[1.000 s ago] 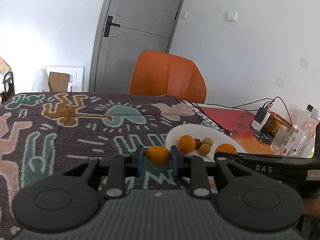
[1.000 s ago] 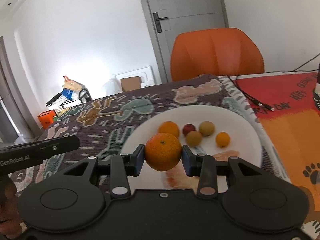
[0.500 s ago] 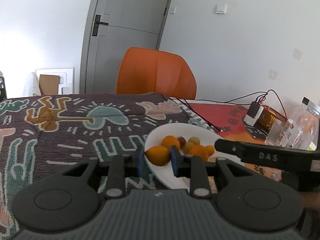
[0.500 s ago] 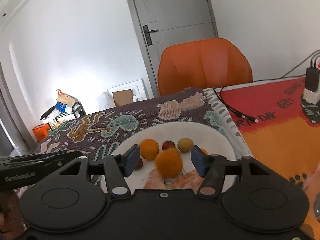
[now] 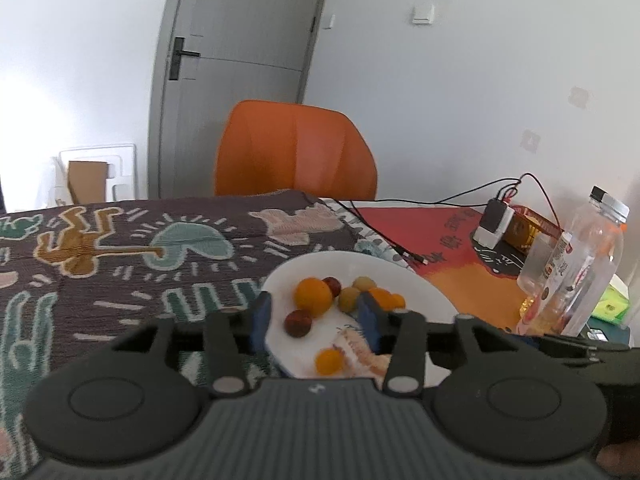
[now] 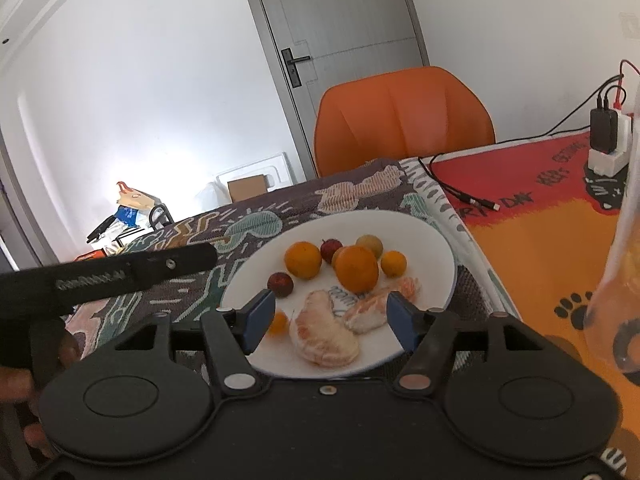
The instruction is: Organize fruits
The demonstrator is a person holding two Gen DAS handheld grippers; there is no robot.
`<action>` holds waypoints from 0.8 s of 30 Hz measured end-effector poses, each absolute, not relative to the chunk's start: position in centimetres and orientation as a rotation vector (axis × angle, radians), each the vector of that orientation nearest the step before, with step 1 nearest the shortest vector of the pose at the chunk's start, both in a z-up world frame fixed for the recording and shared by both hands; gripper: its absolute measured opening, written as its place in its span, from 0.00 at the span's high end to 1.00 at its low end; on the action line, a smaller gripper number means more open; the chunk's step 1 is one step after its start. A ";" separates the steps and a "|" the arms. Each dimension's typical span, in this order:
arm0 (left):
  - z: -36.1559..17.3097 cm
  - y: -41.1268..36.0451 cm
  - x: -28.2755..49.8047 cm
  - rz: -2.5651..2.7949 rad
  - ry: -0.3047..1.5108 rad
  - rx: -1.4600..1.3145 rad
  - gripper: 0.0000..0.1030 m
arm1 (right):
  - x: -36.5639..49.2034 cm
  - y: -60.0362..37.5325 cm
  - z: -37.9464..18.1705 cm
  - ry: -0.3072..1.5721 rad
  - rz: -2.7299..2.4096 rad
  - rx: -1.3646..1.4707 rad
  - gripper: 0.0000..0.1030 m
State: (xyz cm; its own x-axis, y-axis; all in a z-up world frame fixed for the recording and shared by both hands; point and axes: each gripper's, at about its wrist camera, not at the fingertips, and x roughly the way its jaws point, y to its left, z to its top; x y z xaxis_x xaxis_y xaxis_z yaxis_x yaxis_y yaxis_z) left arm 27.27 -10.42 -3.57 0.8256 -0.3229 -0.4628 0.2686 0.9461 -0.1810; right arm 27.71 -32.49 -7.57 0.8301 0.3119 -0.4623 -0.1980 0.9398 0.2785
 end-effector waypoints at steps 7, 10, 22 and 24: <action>-3.1 -8.0 25.0 -0.254 0.496 -0.096 0.29 | 26.6 -32.2 -7.7 0.519 0.283 0.235 0.35; -2.9 -7.0 23.7 -0.232 0.480 -0.092 0.18 | 26.0 -31.9 -7.6 0.518 0.292 0.235 0.34; -1.6 -3.4 18.4 -0.152 0.434 -0.122 0.03 | 22.8 -30.2 -6.3 0.488 0.308 0.211 0.00; -1.2 -2.8 17.4 -0.134 0.427 -0.122 0.02 | 22.3 -29.8 -6.1 0.490 0.314 0.208 0.00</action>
State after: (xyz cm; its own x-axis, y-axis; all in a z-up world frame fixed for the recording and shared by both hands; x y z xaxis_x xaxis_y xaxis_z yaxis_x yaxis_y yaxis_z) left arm 17.39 -2.84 -1.22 0.9016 -0.1548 -0.4039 0.1036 0.9839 -0.1460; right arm 22.27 -29.83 -6.13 0.8359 0.3438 -0.4279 -0.2453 0.9313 0.2691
